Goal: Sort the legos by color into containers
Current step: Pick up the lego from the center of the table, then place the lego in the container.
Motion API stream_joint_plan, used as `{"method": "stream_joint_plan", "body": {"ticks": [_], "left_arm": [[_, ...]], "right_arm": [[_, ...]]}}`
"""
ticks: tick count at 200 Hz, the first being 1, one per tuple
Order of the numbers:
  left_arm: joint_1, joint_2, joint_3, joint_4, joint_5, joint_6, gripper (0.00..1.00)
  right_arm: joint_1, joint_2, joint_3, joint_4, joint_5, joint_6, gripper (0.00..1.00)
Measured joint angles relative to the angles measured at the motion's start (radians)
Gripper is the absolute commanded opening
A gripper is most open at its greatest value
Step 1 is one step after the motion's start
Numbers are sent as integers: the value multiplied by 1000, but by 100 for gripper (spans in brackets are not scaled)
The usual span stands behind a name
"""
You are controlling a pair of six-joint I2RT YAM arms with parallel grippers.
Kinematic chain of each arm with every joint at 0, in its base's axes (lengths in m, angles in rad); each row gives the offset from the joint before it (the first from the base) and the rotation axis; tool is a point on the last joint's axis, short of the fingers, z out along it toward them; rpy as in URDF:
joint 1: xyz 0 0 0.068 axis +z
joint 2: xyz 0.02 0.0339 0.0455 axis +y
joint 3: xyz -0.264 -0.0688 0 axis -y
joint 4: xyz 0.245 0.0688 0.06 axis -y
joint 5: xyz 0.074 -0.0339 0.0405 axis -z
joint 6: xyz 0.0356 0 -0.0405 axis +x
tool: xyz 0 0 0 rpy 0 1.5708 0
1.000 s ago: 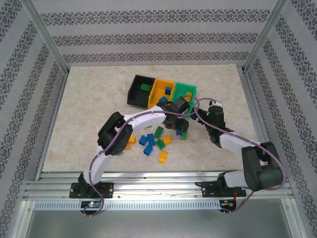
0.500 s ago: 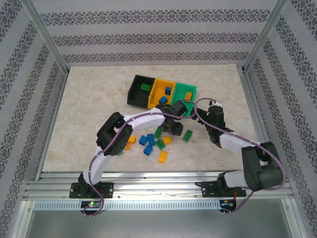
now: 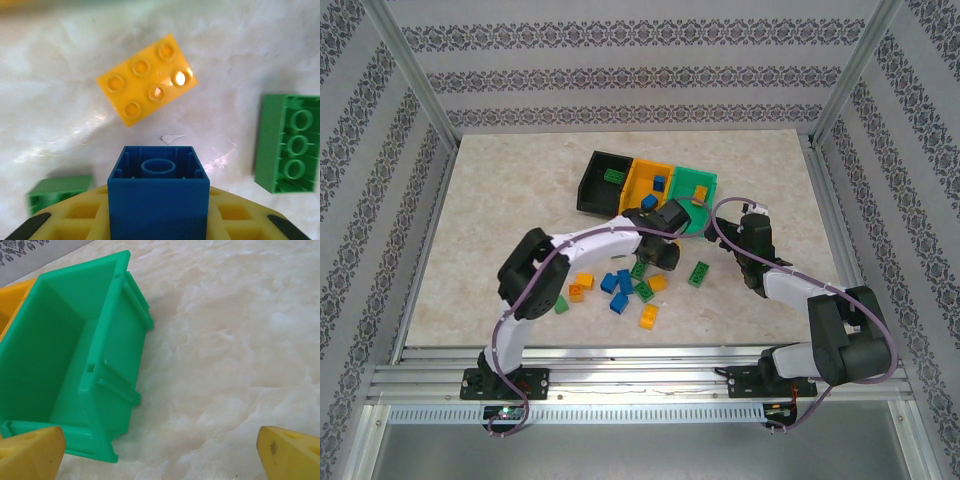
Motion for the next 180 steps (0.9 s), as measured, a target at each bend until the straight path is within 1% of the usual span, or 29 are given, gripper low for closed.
{"method": "stream_joint_plan", "body": {"ticks": [17,38,49,60,78,86,92,100,105,112,124,139,152,165,180], "left_arm": [[48,-54,0,7,-7,18,25],[143,-77,23,7,-13,45,26],[191,-66,58,4,-15,61,26],[233,-42,113,-3,-16,80,30],[270,17,237,-17,-19,110,33],[277,50,296,-22,-19,127,38],[279,77,344,-28,-19,139,45],[279,113,405,-43,-20,159,64],[279,133,440,-53,-19,165,71],[279,161,486,-69,-21,173,75],[278,192,535,-90,-27,183,76],[278,197,540,-113,-33,189,76],[278,187,508,-107,-34,190,76],[278,150,420,-93,-30,190,76],[275,83,275,-74,-26,190,75]], "right_arm": [[0,0,0,0,0,0,98],[0,0,0,0,0,0,98],[0,0,0,0,0,0,98],[0,0,0,0,0,0,98],[0,0,0,0,0,0,98],[0,0,0,0,0,0,98],[0,0,0,0,0,0,98],[0,0,0,0,0,0,98],[0,0,0,0,0,0,98],[0,0,0,0,0,0,98],[-1,0,0,-1,0,0,98],[-1,0,0,-3,0,0,98],[-1,0,0,-3,-1,0,98],[-1,6,2,-3,-5,1,98],[-2,20,8,-3,-16,5,98]]}}
